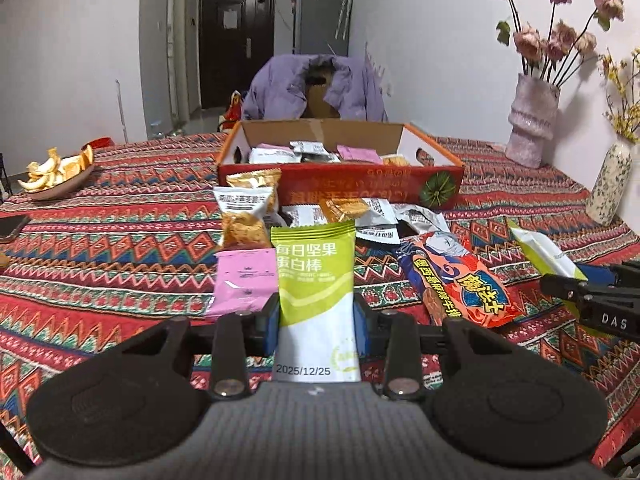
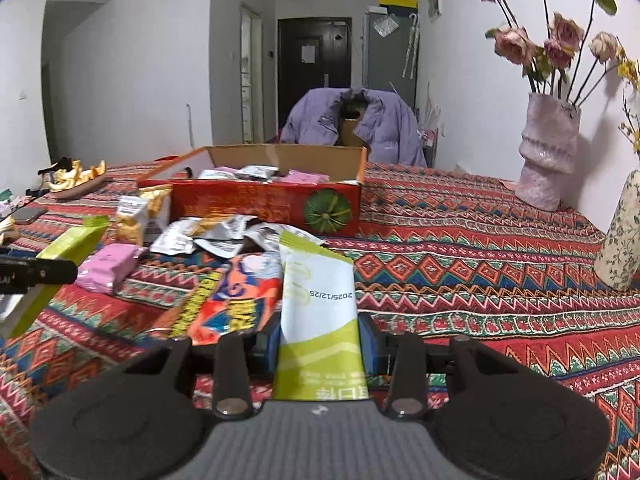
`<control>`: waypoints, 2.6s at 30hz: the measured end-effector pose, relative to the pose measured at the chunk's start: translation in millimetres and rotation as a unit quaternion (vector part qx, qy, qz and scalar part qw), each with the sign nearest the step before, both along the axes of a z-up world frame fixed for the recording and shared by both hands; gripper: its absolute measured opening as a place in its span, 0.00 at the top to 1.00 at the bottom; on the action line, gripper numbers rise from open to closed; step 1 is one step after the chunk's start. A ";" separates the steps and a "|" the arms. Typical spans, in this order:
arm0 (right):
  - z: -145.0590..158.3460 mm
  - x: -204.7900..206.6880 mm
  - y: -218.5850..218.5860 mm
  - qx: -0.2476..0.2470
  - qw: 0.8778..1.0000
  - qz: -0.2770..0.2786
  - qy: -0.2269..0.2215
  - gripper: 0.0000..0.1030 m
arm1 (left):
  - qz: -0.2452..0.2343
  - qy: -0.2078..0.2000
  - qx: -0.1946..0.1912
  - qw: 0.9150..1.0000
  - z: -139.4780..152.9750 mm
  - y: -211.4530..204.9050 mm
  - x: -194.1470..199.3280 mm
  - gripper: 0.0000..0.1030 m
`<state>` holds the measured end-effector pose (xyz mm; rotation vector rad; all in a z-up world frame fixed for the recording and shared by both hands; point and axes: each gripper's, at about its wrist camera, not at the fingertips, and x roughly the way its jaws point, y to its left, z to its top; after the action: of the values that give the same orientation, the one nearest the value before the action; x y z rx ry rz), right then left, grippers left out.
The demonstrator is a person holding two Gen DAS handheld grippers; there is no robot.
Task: Organize snacks
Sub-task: 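Carry both green bar packets over the box and open both tools to drop them, then withdraw both tools from the box back toward the snack pile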
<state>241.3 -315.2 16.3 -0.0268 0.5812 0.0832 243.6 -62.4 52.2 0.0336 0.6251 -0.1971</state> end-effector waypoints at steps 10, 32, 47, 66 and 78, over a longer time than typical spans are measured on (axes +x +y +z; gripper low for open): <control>9.2 -22.5 14.1 -0.001 1.000 0.006 -0.018 0.64 | 0.006 -0.019 -0.011 1.000 9.7 13.3 -17.3 0.66; 89.4 218.2 -8.7 0.050 0.998 0.004 -0.047 0.64 | 0.001 -0.031 -0.034 0.999 78.6 24.7 237.0 0.65; -12.1 348.7 45.6 -0.134 0.990 -0.026 0.045 0.63 | 0.028 0.045 0.007 0.999 -7.9 20.5 347.2 0.63; 75.3 286.7 15.0 -0.102 0.995 -0.021 -0.009 0.55 | 0.011 -0.002 -0.027 1.000 62.8 44.4 270.9 0.34; 101.5 136.3 -0.3 -0.021 0.998 0.038 -0.051 0.34 | -0.010 -0.085 0.002 0.996 80.8 57.7 104.2 0.20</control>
<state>377.6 -315.5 117.7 -0.0933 0.4789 0.1419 347.9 -4.7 133.1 0.0597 0.4548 -0.2109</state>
